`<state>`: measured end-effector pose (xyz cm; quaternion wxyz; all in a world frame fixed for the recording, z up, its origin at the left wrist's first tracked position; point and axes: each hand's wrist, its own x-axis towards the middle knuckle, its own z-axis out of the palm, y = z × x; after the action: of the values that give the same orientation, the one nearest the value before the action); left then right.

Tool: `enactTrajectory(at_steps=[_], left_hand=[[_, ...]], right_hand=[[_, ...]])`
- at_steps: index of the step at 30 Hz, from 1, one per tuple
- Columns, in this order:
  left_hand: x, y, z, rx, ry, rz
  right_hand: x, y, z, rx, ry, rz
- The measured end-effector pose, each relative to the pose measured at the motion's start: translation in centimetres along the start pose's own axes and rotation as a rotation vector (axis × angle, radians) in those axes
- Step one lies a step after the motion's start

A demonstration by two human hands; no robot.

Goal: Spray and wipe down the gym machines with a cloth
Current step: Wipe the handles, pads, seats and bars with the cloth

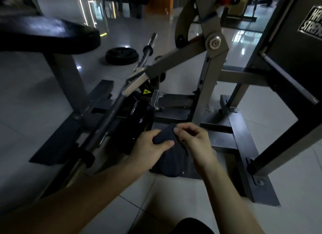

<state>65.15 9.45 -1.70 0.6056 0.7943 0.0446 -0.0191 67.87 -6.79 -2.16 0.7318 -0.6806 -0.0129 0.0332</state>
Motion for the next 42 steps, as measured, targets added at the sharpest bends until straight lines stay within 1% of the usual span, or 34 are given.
enactTrajectory(at_steps=[1,3,5,7,8,9,10,12,13,15,18,19,21,23,25,27,28,30,32,36,39,42], left_hand=[[-0.2,1.0,-0.7,0.005,0.003,0.015],[-0.5,2.7,-2.1,0.045,-0.016,0.028],[-0.5,3.7,-3.6,0.201,-0.011,0.060],[-0.2,4.1,-5.4,0.399,0.048,0.100],[-0.2,4.3,-6.2,0.433,0.070,0.087],[-0.1,4.6,-7.0,0.395,0.075,0.049],[0.0,4.9,-7.9,0.291,0.061,-0.011],[0.4,5.5,-9.4,0.067,-0.006,-0.135],[0.7,5.7,-10.0,0.012,-0.036,-0.175],[1.4,6.0,-11.0,0.011,-0.075,-0.208],[2.0,5.6,-12.0,0.097,-0.069,-0.192],[2.0,5.2,-12.4,0.142,-0.054,-0.183],[1.9,4.1,-13.0,0.235,-0.008,-0.158],[1.8,2.8,-13.2,0.372,0.010,-0.127],[1.7,1.7,-12.8,0.539,0.021,-0.088],[1.9,0.8,-12.3,0.618,0.030,-0.054],[2.0,0.4,-12.1,0.619,0.029,-0.045],[1.9,-0.1,-11.8,0.618,0.015,-0.053],[1.8,-0.8,-11.5,0.606,0.009,-0.052],[2.1,-1.4,-11.3,0.621,0.073,-0.010],[2.7,-1.4,-11.4,0.662,0.071,-0.020],[3.0,-1.4,-11.5,0.709,0.063,-0.020]], right_hand=[[-0.2,0.1,0.4,0.054,-0.037,0.029],[-0.8,0.7,1.7,0.313,-0.202,0.177],[-1.2,1.3,3.1,0.515,-0.348,0.254],[-1.4,1.5,4.3,0.569,-0.429,0.257],[-1.4,1.4,4.8,0.589,-0.474,0.251],[-1.4,1.1,5.2,0.607,-0.505,0.257],[-1.3,0.7,5.5,0.595,-0.512,0.256],[-1.0,-0.6,6.3,0.497,-0.463,0.229],[-0.7,-1.2,6.9,0.423,-0.407,0.203],[0.2,-2.1,7.8,0.305,-0.309,0.150],[1.5,-2.4,8.1,0.231,-0.200,0.097],[2.0,-2.3,7.7,0.211,-0.143,0.078],[3.6,-2.1,6.4,0.109,0.026,0.038],[6.1,-1.4,5.6,-0.023,0.175,0.006],[8.3,-0.8,6.1,-0.139,0.242,-0.022],[10.3,0.2,7.4,-0.301,0.234,-0.072],[11.2,0.6,8.2,-0.370,0.189,-0.091],[12.2,1.2,9.4,-0.409,0.088,-0.061],[12.7,1.7,10.0,-0.458,0.105,-0.064],[12.6,2.4,10.1,-0.647,0.177,-0.190],[10.7,3.0,10.0,-0.632,0.171,-0.239],[7.8,3.3,9.5,-0.588,0.119,-0.275]])
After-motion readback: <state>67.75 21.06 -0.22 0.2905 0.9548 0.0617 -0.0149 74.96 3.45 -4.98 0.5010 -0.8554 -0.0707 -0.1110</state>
